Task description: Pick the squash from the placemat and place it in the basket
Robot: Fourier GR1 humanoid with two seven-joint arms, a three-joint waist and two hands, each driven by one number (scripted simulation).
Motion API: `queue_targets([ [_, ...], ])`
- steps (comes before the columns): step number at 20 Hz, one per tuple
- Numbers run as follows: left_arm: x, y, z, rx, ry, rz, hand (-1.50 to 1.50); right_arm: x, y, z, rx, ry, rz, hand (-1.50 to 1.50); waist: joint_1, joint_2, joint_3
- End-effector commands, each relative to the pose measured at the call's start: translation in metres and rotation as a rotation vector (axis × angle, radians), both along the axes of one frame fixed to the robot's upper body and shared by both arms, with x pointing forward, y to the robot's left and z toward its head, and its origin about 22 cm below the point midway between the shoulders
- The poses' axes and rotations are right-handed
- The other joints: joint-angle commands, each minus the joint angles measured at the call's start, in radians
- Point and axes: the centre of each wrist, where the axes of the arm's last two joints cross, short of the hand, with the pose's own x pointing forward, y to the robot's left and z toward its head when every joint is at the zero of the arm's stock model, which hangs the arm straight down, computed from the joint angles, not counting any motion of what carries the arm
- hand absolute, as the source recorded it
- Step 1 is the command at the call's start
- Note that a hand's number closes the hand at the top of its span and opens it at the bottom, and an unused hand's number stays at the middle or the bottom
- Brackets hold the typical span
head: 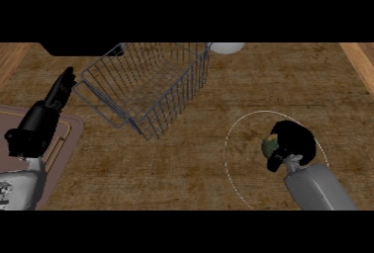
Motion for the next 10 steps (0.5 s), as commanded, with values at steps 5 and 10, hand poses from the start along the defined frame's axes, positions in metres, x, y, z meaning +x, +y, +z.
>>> queue_targets([
  [5,-0.015,-0.006,0.01,0.003,-0.01,0.003,0.0,-0.037,0.001,0.033,-0.146,-0.246,-0.112,1.5,-0.002,0.003,0.009],
  [10,0.002,0.001,0.006,-0.006,0.008,0.012,0.0,-0.027,0.042,0.104,-0.015,-0.669,-0.129,1.5,-0.015,0.003,0.008],
])
